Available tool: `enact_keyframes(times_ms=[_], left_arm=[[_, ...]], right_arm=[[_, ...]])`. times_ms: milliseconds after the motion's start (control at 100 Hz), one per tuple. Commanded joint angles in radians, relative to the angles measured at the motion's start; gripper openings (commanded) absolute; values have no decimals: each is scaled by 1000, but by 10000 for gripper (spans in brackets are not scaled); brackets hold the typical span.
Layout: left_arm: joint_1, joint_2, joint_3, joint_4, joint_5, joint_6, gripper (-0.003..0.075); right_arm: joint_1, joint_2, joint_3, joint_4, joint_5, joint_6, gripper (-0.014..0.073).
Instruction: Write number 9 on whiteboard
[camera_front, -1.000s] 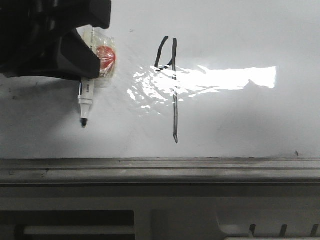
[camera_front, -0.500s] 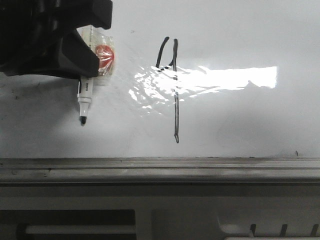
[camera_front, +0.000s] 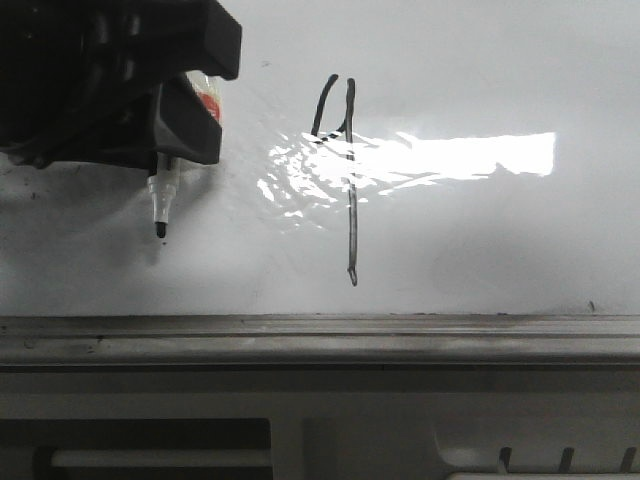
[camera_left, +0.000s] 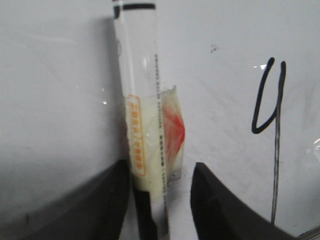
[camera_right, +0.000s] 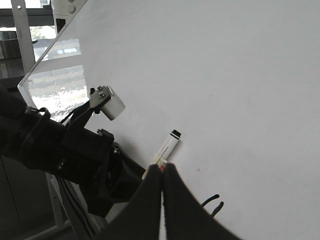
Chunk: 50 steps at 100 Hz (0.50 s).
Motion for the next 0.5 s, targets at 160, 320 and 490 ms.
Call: enact_keyframes(times_ms=[160,320,490], left_arm=[[15,1,-12,-9,-111,-7,629],[6,-76,-12,-16,-83,-7,640],[-70,-218,-10,-16,-85,0,640]], right_arm=[[-6,-3,-27,17,-57,-3,-71],[-6,-6,-27,17,-48,-3,-71],[-6,-53,-6,8,-32,-3,-71]])
